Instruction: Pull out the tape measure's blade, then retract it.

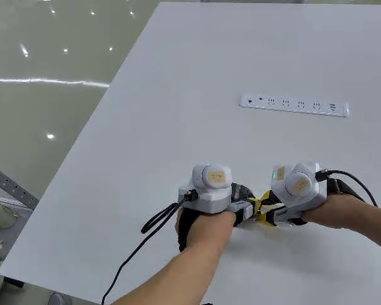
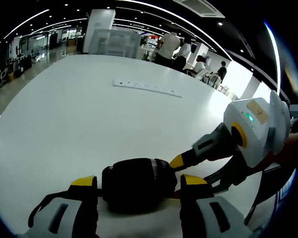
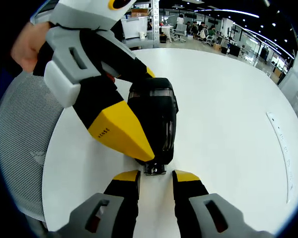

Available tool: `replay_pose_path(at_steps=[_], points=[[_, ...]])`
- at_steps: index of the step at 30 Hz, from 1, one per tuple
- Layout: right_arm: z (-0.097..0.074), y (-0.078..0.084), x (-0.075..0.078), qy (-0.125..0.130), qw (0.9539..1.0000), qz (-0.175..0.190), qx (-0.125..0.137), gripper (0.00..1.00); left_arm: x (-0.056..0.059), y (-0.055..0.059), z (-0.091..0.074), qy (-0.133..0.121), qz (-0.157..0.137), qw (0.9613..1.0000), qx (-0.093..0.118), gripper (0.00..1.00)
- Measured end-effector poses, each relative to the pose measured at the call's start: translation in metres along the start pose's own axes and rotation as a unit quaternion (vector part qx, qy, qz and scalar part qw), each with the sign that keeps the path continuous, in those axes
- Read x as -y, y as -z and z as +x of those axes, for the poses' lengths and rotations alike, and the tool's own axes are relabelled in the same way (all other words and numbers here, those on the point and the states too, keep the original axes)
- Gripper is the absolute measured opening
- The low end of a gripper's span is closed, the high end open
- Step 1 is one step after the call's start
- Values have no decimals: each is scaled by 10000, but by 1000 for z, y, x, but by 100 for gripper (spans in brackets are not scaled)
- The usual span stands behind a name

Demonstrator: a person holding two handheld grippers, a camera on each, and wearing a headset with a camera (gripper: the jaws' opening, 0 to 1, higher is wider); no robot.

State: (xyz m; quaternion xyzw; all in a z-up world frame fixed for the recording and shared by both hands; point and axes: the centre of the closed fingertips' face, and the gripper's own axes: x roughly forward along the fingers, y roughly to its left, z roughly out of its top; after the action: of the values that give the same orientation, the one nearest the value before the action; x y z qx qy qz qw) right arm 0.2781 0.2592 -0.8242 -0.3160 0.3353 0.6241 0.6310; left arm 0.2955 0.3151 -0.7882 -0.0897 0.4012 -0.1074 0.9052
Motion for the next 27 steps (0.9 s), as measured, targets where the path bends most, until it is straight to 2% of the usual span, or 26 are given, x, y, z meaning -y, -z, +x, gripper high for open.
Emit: replay_pose_path(at_steps=[8,20,24,27], points=[[-13,-3,1,139,9990,357,220,26,2,2,-7,121,163,9998,-73,68],[-27,-8,-14,295,9960,728,431,36,1,6,-22,249,472,9985,-99,72],[-32,-8,-18,366,9947,831,493,41,2,10,-31,298,645,9973,-155,73],[-38,-10,-20,431,9932,928,561,43,2,10,-36,350,632,9973,-153,74]])
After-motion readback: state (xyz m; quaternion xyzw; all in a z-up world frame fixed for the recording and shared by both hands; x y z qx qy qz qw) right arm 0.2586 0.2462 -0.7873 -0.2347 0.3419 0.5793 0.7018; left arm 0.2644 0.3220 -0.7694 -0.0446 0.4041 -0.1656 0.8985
